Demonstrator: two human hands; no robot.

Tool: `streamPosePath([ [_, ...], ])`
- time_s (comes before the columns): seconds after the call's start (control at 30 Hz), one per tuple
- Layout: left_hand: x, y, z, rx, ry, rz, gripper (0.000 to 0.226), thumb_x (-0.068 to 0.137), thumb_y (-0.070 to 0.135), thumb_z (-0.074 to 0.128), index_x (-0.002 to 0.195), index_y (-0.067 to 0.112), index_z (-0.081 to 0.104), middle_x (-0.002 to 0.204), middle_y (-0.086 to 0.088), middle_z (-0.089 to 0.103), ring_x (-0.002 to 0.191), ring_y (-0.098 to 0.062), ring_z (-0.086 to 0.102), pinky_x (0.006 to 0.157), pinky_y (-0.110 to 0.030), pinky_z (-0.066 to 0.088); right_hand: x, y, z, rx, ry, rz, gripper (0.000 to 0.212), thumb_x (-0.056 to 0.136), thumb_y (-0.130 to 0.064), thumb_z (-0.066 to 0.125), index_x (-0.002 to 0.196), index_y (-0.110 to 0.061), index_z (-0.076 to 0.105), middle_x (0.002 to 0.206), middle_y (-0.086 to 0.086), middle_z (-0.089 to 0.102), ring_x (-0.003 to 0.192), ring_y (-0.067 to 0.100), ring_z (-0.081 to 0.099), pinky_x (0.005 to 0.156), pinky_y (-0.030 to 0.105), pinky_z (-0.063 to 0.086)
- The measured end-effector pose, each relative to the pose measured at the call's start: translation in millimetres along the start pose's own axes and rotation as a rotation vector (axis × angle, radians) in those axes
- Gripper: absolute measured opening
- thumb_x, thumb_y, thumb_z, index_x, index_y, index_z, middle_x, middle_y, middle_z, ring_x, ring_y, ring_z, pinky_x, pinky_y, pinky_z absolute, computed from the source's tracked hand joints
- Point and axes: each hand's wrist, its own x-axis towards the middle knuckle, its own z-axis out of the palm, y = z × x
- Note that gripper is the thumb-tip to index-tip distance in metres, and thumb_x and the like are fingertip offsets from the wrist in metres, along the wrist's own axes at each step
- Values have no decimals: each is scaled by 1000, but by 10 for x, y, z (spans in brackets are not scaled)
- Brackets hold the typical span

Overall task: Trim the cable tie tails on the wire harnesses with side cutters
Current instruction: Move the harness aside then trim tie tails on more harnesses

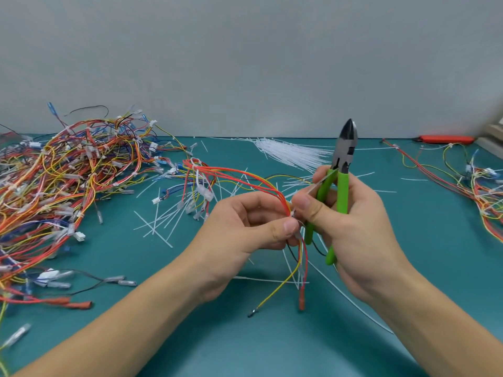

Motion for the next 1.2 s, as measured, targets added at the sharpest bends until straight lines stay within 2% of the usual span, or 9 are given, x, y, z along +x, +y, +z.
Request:
streamPosePath([
  [0.13,9,-15,-15,8,33,18,16,76,12,82,87,24,78,86,-11,77,77,-21,74,70,-27,59,9,18,-8,34,1,79,36,71,-19,78,102,-16,61,80,5,68,71,24,64,68,37,58],
  [0.37,9,-32,-18,9,74,25,11,77,16,79,85,23,80,88,-9,79,82,-21,76,69,-26,59,12,50,-14,-14,19,63,25,82,-10,77,101,-16,62,78,1,69,71,17,67,71,27,59],
  [0.53,32,-40,-29,62,130,58,7,79,20,78,86,16,78,87,-10,79,81,-20,76,68,-27,59,25,51,-40,-152,24,77,18,92,-9,74,106,-16,66,82,1,72,76,17,69,77,32,62],
  [0.7,111,-11,-158,18,245,62,3,89,16,76,86,16,76,95,-14,78,87,-23,74,66,-25,57,85,1,-103,-344,-11,190,13,95,-34,69,103,-24,73,90,-3,79,73,5,69,69,22,57],
  [0.8,126,15,-199,-6,286,93,18,80,26,75,92,13,75,91,-13,77,84,-20,73,64,-23,55,89,9,-110,-403,-12,153,11,96,-33,68,100,-24,73,88,-3,78,72,2,70,64,14,51],
  [0.9,144,1,-233,4,290,111,11,86,22,77,93,14,74,85,-9,75,80,-17,71,64,-22,55,102,25,-115,-371,31,190,14,97,-35,67,100,-23,73,90,-1,79,73,6,70,70,25,56],
  [1.03,163,-3,-290,22,323,94,9,98,15,68,90,16,73,83,-5,75,78,-16,70,65,-22,55,156,-16,-162,-99,170,302,23,98,-34,66,107,-13,71,89,4,78,73,15,70,73,35,60],
  [1.1,169,20,-318,-16,337,71,8,98,16,67,93,14,73,86,-4,76,77,-16,71,65,-22,55,205,-61,-247,-133,239,290,20,99,-31,65,107,-13,69,84,2,76,70,15,69,70,35,58],
  [1.2,177,46,-359,-84,340,57,6,97,17,67,96,13,71,87,-4,76,75,-15,71,66,-23,57,256,-109,-370,-273,138,330,14,98,-27,66,102,-14,71,78,3,70,67,17,64,70,37,53],
])
